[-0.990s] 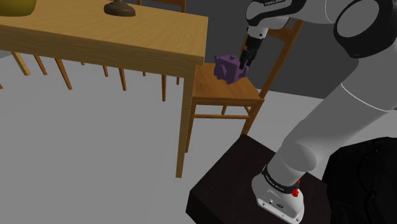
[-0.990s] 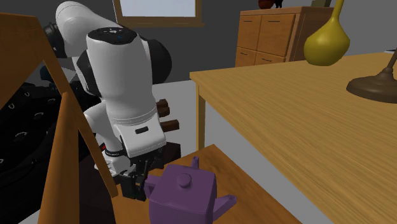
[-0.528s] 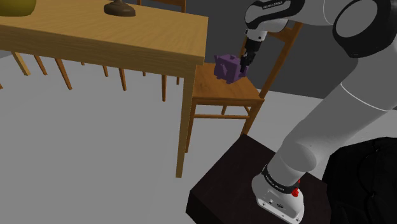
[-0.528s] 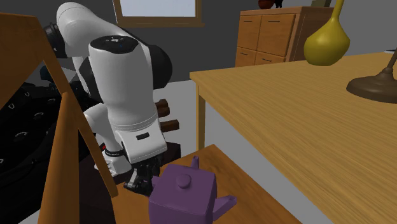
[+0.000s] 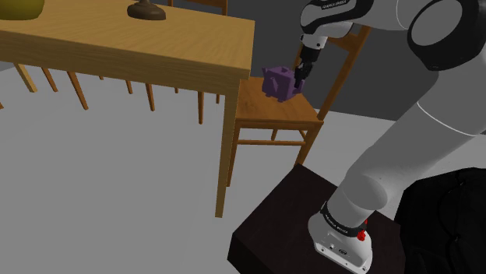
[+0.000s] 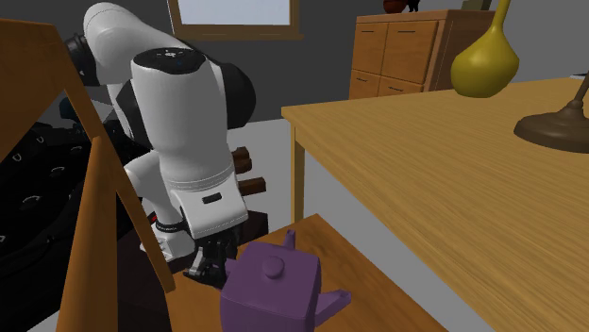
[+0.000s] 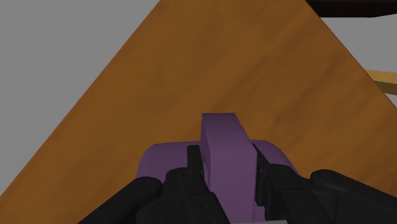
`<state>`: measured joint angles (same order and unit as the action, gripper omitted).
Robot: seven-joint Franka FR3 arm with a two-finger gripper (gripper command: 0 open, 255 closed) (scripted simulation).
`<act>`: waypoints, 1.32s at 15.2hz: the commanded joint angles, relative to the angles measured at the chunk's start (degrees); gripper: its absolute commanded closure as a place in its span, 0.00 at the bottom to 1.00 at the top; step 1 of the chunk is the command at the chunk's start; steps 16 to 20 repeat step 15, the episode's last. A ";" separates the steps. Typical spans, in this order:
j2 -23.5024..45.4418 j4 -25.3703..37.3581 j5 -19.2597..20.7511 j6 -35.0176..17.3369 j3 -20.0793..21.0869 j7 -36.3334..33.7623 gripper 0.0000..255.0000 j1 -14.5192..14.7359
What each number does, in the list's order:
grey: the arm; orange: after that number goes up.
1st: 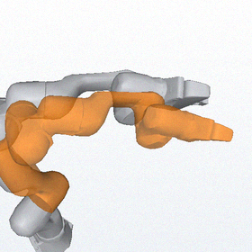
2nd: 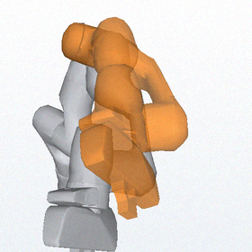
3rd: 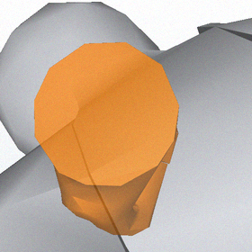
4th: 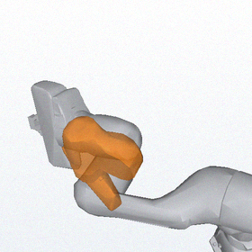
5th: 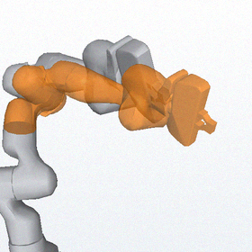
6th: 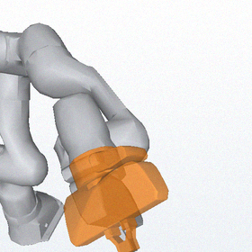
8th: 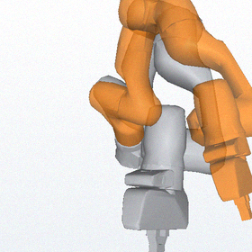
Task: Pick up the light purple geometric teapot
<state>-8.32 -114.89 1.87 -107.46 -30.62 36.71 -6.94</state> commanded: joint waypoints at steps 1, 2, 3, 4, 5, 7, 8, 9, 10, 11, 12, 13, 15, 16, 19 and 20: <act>-0.34 1.08 0.09 1.30 0.13 -0.17 1.00 0.04; -0.41 1.79 0.12 2.07 0.17 -0.22 1.00 0.06; -0.47 2.50 0.14 2.83 0.21 -0.26 1.00 0.08; -0.51 3.23 0.15 3.60 0.25 -0.29 1.00 0.10; -0.54 3.97 0.15 4.37 0.28 -0.33 1.00 0.12; -0.56 5.49 0.14 5.90 0.34 -0.37 1.00 0.16; -0.55 6.28 0.13 6.67 0.36 -0.38 1.00 0.18; -0.52 7.07 0.10 7.45 0.38 -0.39 1.00 0.20; -0.48 7.88 0.07 8.22 0.40 -0.40 1.00 0.22; -0.42 8.71 0.04 8.99 0.41 -0.40 1.00 0.24; -0.35 9.55 0.00 9.77 0.42 -0.39 1.00 0.26; -0.26 10.41 -0.05 10.55 0.43 -0.38 1.00 0.28; -0.25 10.53 -0.06 10.67 0.43 -0.38 1.00 0.29; -0.25 10.53 -0.06 10.67 0.43 -0.38 1.00 0.29; -0.25 10.53 -0.06 10.67 0.43 -0.38 1.00 0.29; -0.25 10.53 -0.06 10.67 0.43 -0.38 1.00 0.29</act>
